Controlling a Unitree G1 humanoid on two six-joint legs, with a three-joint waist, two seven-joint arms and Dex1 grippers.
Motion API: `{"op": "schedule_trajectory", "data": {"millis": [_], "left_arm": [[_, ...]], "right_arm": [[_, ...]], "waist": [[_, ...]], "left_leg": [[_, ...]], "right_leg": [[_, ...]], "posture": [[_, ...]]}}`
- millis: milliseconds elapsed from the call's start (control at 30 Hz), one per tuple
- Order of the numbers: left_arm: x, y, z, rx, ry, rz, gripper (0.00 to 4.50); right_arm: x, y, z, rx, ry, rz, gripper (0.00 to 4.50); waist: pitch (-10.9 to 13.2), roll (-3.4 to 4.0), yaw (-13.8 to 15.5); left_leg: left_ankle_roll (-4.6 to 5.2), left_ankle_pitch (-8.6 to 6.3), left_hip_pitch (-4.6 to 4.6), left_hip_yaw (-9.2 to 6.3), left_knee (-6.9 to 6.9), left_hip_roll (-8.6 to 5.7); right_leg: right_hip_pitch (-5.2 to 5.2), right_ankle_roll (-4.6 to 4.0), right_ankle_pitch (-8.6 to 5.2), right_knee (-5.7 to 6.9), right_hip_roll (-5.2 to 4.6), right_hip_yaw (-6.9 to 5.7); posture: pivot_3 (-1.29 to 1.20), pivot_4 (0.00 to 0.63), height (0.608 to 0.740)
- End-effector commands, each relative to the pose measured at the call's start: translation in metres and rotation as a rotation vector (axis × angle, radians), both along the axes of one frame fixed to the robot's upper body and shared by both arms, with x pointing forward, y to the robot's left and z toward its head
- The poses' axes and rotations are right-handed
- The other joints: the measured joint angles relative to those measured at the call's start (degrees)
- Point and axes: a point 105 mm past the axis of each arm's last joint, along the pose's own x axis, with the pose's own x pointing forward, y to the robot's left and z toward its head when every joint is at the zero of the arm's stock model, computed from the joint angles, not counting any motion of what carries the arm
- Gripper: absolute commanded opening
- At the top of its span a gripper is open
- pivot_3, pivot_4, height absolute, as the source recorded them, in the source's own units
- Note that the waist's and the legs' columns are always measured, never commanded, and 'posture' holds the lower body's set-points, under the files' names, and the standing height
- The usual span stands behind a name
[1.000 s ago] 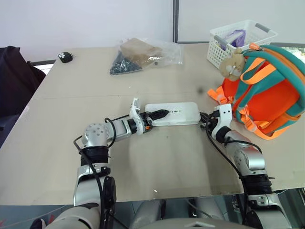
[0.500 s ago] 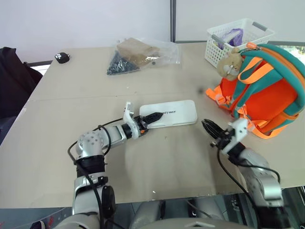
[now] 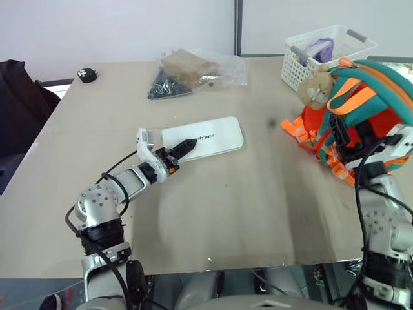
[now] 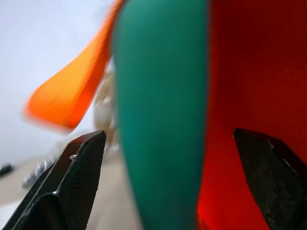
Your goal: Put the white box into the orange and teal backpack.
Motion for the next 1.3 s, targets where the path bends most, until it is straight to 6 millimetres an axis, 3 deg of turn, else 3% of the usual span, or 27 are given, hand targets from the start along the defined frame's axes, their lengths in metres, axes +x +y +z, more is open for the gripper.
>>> {"op": "schedule_trajectory", "data": {"millis": [33, 133, 400, 733, 833, 1033, 1067, 1200, 1300], "left_arm": [[0.003, 0.001, 0.019, -0.001, -0.081, -0.003, 2.55], [0.003, 0.003, 0.017, 0.022, -0.078, 0.003, 2.55], [-0.002, 0.001, 0.000, 0.071, -0.054, -0.003, 2.55], [-0.004, -0.003, -0.007, 0.079, -0.047, -0.004, 2.55], [-0.004, -0.004, -0.007, 0.078, -0.049, -0.004, 2.55], [-0.003, -0.002, -0.008, 0.080, -0.050, 0.005, 2.55], [-0.003, 0.000, -0.009, 0.087, -0.047, 0.009, 2.55], [-0.001, 0.006, -0.008, 0.090, -0.051, 0.040, 2.55], [-0.001, 0.005, 0.002, 0.055, -0.090, 0.034, 2.55]], "right_arm": [[0.007, 0.000, 0.025, 0.061, -0.104, 0.053, 4.17], [0.017, 0.018, 0.038, 0.046, -0.146, 0.163, 4.17], [0.028, 0.035, 0.067, 0.020, -0.234, 0.171, 4.17], [0.034, 0.032, 0.077, 0.193, -0.245, 0.088, 4.17], [0.035, 0.031, 0.077, 0.229, -0.245, 0.068, 3.32], [0.035, 0.036, 0.076, 0.227, -0.250, 0.086, 0.34], [0.035, 0.036, 0.076, 0.223, -0.252, 0.090, 0.04], [0.032, 0.044, 0.080, 0.191, -0.266, 0.163, 0.04], [0.018, 0.073, 0.087, 0.154, -0.290, 0.396, 0.04]], "waist": [[0.01, -0.01, -0.04], [0.04, 0.01, -0.26], [0.04, 0.01, -0.35], [0.04, 0.01, -0.35], [0.04, 0.01, -0.35], [0.04, 0.02, -0.45], [0.04, 0.02, -0.46], [0.04, 0.02, -0.53], [0.05, 0.02, -0.69]], "left_leg": [[0.00, 0.00, 0.00, 0.01, 0.00, -0.01], [0.01, 0.00, -0.01, 0.05, 0.01, 0.00], [0.01, 0.00, -0.06, 0.05, -0.01, 0.00], [0.01, 0.00, -0.08, 0.14, -0.01, 0.01], [0.01, 0.00, -0.08, 0.14, -0.01, 0.01], [0.01, 0.00, -0.08, 0.15, -0.02, 0.01], [0.01, 0.00, -0.08, 0.15, -0.02, 0.01], [0.01, 0.00, -0.08, 0.16, -0.01, 0.01], [0.01, 0.00, -0.08, 0.16, -0.01, 0.01]], "right_leg": [[0.00, 0.00, 0.00, 0.00, -0.01, 0.01], [-0.02, 0.00, 0.00, 0.01, 0.00, 0.04], [-0.07, 0.00, 0.00, 0.01, -0.01, 0.04], [-0.17, 0.00, 0.01, 0.08, 0.00, 0.14], [-0.18, 0.00, 0.01, 0.08, 0.01, 0.14], [-0.19, 0.00, 0.01, 0.08, 0.01, 0.15], [-0.19, 0.00, 0.01, 0.09, 0.01, 0.15], [-0.19, 0.00, 0.01, 0.09, 0.01, 0.16], [-0.19, 0.00, 0.01, 0.09, 0.01, 0.17]], "posture": [[0.00, 0.150, 0.740], [0.00, 0.150, 0.740], [0.00, 0.150, 0.740], [0.00, 0.150, 0.740], [0.00, 0.150, 0.740], [0.00, 0.150, 0.740], [0.00, 0.150, 0.740], [0.00, 0.150, 0.740], [0.00, 0.150, 0.740]]}}
